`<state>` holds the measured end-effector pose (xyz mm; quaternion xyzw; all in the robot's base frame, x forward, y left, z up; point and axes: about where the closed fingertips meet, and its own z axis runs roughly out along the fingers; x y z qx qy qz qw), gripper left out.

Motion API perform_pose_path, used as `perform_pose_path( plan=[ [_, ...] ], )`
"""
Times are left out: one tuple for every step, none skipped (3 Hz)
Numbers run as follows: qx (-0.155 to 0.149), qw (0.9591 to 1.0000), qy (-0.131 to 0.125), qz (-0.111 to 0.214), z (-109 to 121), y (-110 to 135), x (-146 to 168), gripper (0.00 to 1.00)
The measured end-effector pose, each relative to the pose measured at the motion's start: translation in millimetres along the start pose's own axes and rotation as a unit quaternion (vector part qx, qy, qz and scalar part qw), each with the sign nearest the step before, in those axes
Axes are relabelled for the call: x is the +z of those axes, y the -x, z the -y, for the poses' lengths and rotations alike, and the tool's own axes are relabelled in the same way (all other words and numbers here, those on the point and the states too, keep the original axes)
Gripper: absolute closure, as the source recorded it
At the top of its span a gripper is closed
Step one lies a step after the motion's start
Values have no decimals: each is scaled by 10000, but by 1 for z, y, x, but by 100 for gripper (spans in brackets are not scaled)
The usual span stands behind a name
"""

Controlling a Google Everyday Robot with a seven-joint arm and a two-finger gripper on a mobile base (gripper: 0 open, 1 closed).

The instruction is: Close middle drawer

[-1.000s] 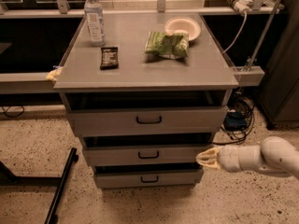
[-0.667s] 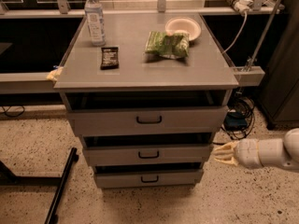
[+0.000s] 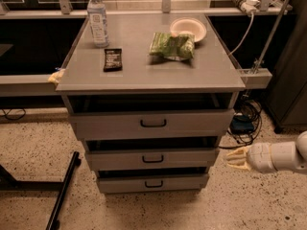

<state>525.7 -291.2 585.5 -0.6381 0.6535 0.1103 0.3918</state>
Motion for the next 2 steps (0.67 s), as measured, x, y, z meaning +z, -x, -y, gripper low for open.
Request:
perform_pose_path(
  plan=[
    [77, 9992, 107, -382, 7, -54, -34, 100],
    [37, 9983, -152, -558, 32, -66, -66, 82]
  ],
)
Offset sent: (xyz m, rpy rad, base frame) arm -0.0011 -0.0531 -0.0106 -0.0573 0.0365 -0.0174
